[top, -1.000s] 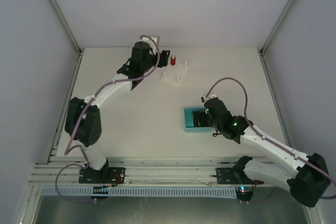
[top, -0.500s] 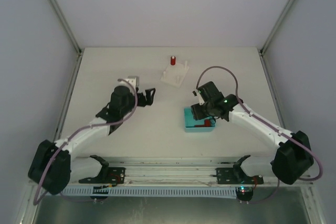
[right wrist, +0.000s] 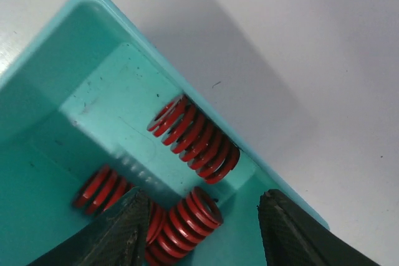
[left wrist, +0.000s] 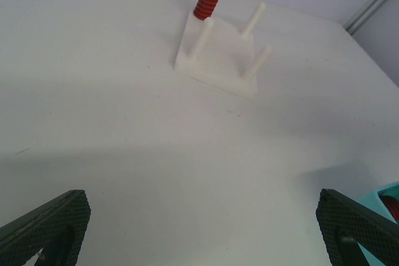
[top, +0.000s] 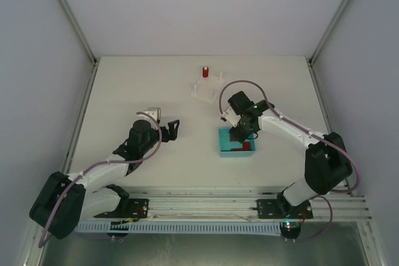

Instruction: Install the large spring

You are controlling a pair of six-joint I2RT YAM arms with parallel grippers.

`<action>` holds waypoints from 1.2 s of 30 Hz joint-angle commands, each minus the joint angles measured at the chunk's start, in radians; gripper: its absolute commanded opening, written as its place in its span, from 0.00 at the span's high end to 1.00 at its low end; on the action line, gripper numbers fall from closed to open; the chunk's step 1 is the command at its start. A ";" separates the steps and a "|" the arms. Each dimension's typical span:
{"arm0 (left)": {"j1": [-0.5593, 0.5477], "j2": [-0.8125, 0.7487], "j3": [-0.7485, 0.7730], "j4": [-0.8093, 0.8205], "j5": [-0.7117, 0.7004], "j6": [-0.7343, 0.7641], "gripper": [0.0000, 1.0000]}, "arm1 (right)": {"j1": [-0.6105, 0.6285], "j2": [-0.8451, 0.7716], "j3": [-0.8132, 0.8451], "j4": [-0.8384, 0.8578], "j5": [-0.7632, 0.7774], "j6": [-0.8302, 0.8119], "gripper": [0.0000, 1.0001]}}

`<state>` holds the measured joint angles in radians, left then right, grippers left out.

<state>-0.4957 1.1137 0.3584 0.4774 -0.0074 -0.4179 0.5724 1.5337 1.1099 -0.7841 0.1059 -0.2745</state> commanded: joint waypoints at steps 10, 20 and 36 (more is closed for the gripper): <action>-0.004 -0.070 -0.010 0.053 -0.008 0.001 0.01 | -0.026 0.095 -0.021 0.047 -0.008 -0.236 0.54; -0.004 -0.069 -0.007 0.051 -0.009 0.003 0.01 | -0.029 0.147 -0.050 0.100 0.017 -0.226 0.53; -0.002 -0.059 -0.004 0.051 -0.007 0.002 0.01 | -0.028 0.221 -0.115 0.123 -0.049 -0.212 0.59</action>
<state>-0.4957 1.0546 0.3553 0.5053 -0.0113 -0.4168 0.5476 1.7290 1.0401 -0.6273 0.0937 -0.4728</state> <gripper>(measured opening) 0.993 0.440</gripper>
